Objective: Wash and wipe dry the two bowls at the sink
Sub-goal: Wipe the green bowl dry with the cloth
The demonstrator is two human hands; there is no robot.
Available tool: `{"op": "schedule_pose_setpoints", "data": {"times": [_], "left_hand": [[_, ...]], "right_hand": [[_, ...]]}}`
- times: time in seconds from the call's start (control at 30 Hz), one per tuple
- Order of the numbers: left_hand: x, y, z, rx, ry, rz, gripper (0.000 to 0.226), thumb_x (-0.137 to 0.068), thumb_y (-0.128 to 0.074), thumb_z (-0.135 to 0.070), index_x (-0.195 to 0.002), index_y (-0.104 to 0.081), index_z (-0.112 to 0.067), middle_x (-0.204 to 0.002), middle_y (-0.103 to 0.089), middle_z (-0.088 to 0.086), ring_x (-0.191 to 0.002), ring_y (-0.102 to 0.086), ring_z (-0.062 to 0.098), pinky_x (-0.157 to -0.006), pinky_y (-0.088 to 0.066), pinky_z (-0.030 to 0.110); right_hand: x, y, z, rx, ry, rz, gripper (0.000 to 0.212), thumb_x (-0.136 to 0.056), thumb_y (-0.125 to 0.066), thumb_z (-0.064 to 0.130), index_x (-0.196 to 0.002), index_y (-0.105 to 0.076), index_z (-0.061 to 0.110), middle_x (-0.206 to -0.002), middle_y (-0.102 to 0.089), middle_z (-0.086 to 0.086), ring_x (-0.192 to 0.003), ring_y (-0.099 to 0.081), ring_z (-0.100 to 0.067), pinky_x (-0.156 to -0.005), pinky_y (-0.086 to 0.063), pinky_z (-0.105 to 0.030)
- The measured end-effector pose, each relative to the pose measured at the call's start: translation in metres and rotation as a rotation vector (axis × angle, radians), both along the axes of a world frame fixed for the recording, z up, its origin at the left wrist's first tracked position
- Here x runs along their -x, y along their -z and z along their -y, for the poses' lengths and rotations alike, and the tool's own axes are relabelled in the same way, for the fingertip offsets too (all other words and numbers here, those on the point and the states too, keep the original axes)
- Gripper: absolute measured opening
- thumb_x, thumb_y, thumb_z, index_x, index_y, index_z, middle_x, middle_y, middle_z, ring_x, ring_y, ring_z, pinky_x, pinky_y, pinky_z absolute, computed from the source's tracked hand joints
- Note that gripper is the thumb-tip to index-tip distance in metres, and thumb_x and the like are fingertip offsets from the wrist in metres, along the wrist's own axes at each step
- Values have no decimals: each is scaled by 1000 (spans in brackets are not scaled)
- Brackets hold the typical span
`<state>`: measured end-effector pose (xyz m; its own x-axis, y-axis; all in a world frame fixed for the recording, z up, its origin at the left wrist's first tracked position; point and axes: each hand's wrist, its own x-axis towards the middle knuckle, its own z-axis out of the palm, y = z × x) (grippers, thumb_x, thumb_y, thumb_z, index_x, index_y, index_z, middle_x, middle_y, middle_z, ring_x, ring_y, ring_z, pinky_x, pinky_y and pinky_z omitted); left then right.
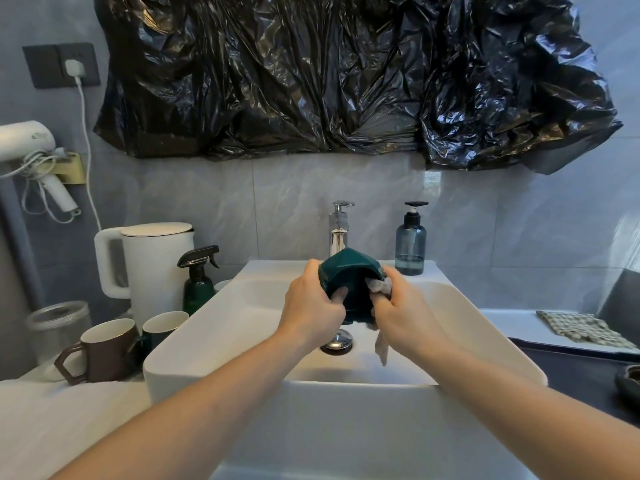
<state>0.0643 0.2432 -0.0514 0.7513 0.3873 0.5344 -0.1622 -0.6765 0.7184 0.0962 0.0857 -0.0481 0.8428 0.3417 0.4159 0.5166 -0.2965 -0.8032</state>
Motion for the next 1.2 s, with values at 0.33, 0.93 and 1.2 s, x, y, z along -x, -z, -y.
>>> {"op": "schedule_pose_setpoints", "data": {"times": [0.33, 0.93, 1.2], "left_hand": [[7, 3, -2, -266, -35, -82, 27, -93, -71, -15, -108, -51, -23, -105, -66, -3, -97, -61, 26, -83, -58, 44], [10, 4, -18, -263, -236, -160, 34, -91, -70, -14, -113, -47, -25, -116, -68, 1, -104, -65, 29, -84, -60, 43], [3, 8, -22, -165, -222, -236, 31, -91, -70, -17, -112, -48, -25, -114, -66, 1, -102, -62, 27, -84, -60, 39]], "right_hand": [[-4, 2, -4, 339, 122, -68, 17, -106, -45, 20, -118, -57, 20, -100, -69, -2, -77, -67, -13, -59, -50, -20], [24, -14, 6, 702, 168, 79, 26, -99, -48, 29, -79, -64, 25, -69, -75, 0, -58, -70, -11, -56, -52, -22], [33, -22, 34, 601, 153, -82, 28, -103, -49, 51, -93, -62, 27, -74, -75, 2, -46, -62, -7, -48, -51, -21]]}}
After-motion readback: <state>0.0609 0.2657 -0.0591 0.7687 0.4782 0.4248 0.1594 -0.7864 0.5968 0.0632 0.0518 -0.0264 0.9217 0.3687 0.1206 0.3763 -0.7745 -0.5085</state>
